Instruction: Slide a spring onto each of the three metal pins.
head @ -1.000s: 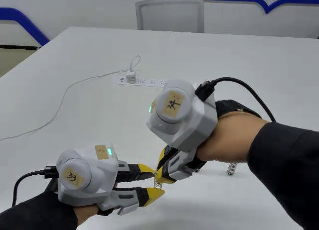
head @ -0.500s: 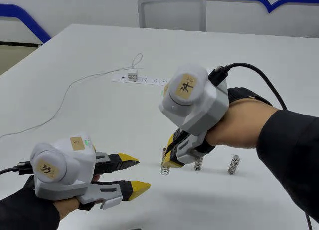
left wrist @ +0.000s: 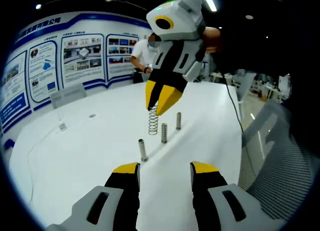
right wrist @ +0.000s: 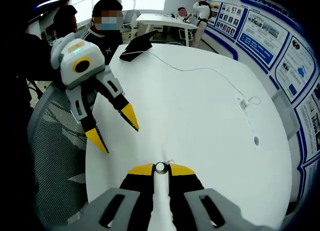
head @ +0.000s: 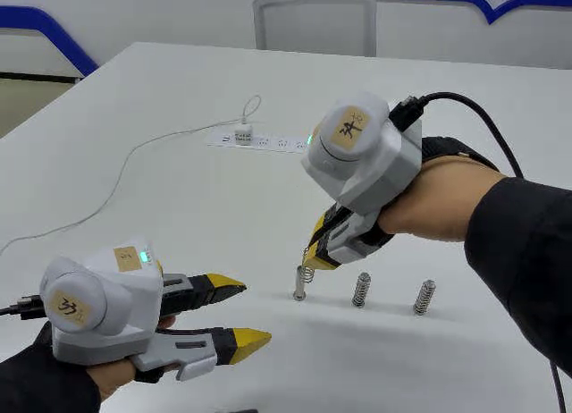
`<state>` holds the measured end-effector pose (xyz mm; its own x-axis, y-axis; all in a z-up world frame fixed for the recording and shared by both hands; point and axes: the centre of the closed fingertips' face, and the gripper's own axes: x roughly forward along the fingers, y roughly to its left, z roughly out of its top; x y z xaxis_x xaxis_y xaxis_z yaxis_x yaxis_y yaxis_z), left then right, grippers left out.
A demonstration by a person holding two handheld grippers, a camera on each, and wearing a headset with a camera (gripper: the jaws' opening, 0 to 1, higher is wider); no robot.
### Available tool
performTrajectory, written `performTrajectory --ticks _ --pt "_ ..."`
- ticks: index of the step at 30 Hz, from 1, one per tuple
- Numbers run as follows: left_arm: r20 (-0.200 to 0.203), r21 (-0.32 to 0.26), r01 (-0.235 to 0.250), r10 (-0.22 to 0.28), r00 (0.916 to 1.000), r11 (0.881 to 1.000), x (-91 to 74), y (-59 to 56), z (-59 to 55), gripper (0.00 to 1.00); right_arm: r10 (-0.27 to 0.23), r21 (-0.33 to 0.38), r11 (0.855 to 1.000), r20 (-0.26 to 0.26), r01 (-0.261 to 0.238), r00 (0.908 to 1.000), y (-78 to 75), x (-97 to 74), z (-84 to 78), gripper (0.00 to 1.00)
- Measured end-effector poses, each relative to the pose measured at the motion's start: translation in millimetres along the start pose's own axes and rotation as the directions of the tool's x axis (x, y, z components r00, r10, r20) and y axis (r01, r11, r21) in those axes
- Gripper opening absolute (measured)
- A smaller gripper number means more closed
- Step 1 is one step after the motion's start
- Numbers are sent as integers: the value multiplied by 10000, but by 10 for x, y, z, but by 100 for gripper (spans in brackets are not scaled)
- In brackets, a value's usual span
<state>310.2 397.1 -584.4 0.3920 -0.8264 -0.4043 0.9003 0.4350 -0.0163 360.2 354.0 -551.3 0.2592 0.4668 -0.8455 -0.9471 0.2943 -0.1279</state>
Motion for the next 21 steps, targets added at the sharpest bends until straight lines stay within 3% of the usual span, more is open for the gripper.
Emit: performTrajectory --ticks 11,21 --pt "1 -106 123 -123 9999 9999 59 -82 -36 43 -229 193 9996 50 228 9997 -172 127 4 11" --pt "-78 -148 151 -152 9999 9998 75 -118 -81 45 -60 301 9995 -180 65 9998 -187 253 -59 11"
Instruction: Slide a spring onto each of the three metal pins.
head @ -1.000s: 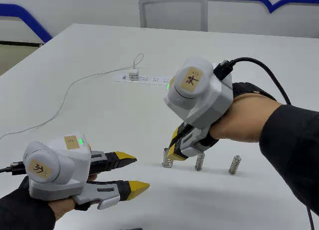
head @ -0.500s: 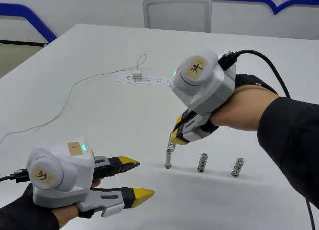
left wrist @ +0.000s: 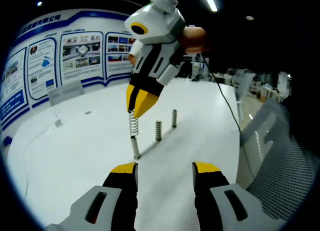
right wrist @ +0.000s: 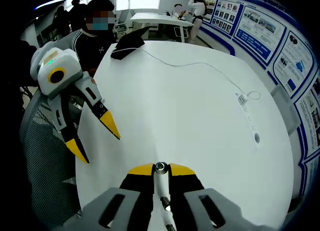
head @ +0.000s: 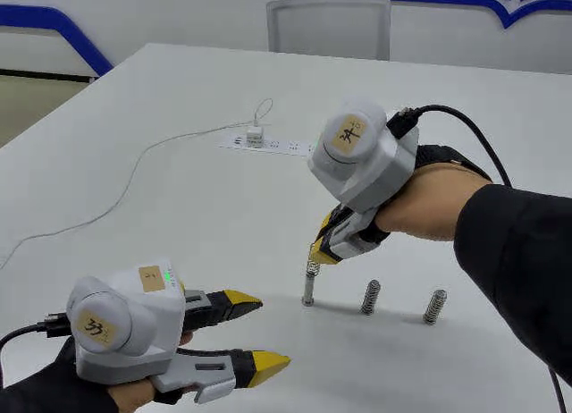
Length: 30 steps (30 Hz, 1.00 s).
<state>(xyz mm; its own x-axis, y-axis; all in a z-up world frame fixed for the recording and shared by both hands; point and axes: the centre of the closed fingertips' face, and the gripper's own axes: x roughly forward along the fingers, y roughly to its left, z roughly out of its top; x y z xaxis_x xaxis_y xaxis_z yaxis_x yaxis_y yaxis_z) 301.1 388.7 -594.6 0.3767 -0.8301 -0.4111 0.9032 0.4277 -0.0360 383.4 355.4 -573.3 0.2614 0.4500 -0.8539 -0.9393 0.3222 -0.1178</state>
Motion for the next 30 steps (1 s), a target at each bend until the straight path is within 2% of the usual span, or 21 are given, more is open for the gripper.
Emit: performTrajectory --ticks 19,30 --pt "-43 -61 -133 132 9999 9999 -5 21 -31 45 233 114 9997 -251 -230 9994 -16 179 -62 11" --pt "-118 -55 -150 149 9998 9999 1 22 -50 45 406 318 9987 -452 -391 9982 4 328 -166 11"
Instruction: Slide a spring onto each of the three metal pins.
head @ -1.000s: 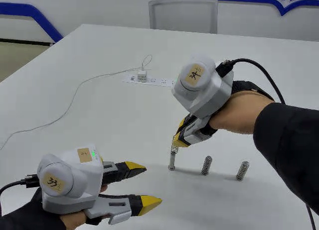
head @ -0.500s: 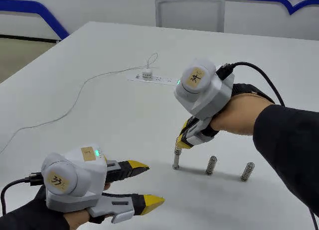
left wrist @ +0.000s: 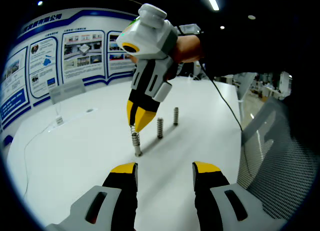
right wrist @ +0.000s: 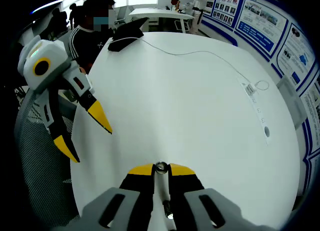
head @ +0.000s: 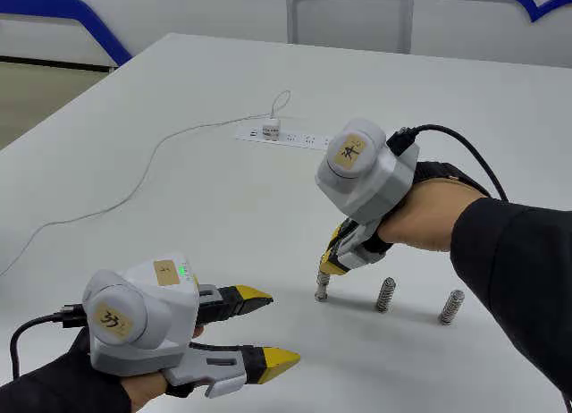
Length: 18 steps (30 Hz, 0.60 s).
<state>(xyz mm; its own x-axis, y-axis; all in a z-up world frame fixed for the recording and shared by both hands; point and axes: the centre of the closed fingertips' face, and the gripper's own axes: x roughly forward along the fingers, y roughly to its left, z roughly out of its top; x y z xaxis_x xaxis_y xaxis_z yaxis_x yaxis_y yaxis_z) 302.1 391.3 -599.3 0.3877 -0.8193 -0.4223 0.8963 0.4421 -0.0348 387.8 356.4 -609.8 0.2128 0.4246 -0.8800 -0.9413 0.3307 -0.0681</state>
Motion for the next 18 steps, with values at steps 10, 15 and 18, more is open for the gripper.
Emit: performTrajectory --ticks 10,15,18 --pt "-45 -9 -18 18 10000 10000 2 -1 -9 45 156 88 9998 -86 -156 9998 54 87 -42 11" --pt "-53 -22 -23 23 10000 10000 2 -2 -10 45 242 86 9997 -134 -241 9996 83 119 -50 12" --pt "-51 -24 -27 27 10000 10000 2 -2 -9 45 279 79 9996 -142 -278 9995 98 135 -51 12"
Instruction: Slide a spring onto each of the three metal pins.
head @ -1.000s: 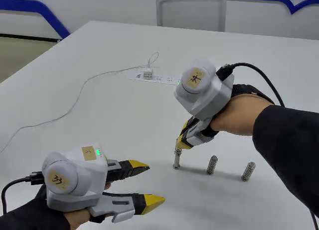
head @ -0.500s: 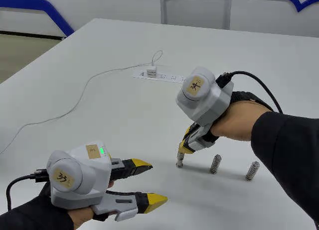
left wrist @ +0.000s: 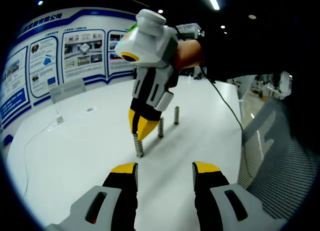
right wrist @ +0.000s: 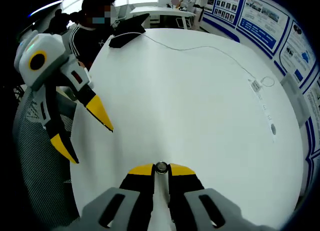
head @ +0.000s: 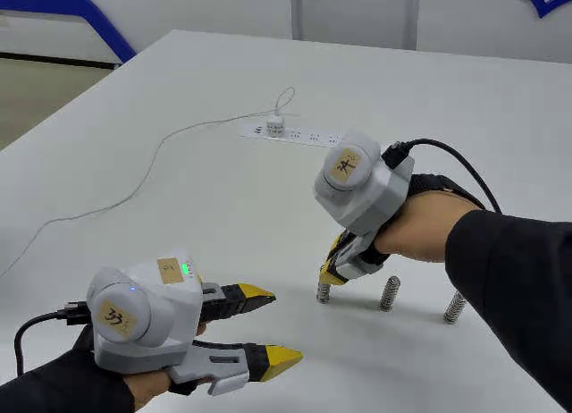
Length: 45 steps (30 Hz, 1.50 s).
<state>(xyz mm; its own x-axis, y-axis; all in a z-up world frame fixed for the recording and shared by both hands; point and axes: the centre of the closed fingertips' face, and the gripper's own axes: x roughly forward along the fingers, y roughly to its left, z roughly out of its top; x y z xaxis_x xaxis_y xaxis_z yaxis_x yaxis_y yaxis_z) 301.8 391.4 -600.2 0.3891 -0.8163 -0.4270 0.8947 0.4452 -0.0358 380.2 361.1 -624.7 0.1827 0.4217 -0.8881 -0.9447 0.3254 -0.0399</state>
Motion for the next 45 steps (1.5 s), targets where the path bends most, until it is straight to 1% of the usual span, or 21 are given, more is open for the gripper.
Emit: performTrajectory --ticks 6,15,18,22,25,29,34,36,41,45 --pt "-20 9 11 -11 10000 10000 3 -5 -3 45 30 -92 10000 -60 -30 10000 28 27 -10 12" --pt "-35 -2 -14 14 10000 10000 2 -2 -6 45 31 -271 9996 -200 -37 9998 47 86 -65 12" --pt "-47 2 -9 9 10000 10000 4 -5 -7 45 37 -268 9996 -184 -42 9998 46 98 -77 14" --pt "-62 1 9 -9 10000 10000 6 -6 -10 45 6 -245 9997 -95 -8 10000 41 84 -86 16" --pt "-78 16 41 -41 10000 10000 10 -12 -13 45 -86 -244 9997 -19 85 10000 37 40 -88 18" --pt "-82 21 79 -78 9999 10000 15 -22 -14 45 -253 -212 9994 220 258 9994 26 -36 -65 20" --pt "-47 35 120 -119 9999 9999 16 -32 -6 45 -412 52 9991 745 410 9964 45 -159 -26 22" --pt "-35 40 146 -145 9999 9999 18 -39 -3 46 -472 111 9989 861 464 9952 61 -197 -27 22" --pt "-12 79 197 -197 9998 9998 20 -49 6 46 -563 409 9978 1316 514 9897 143 -293 -42 23" --pt "3 104 246 -246 9997 9996 22 -63 11 46 -639 568 9969 1729 548 9829 225 -373 -84 23"
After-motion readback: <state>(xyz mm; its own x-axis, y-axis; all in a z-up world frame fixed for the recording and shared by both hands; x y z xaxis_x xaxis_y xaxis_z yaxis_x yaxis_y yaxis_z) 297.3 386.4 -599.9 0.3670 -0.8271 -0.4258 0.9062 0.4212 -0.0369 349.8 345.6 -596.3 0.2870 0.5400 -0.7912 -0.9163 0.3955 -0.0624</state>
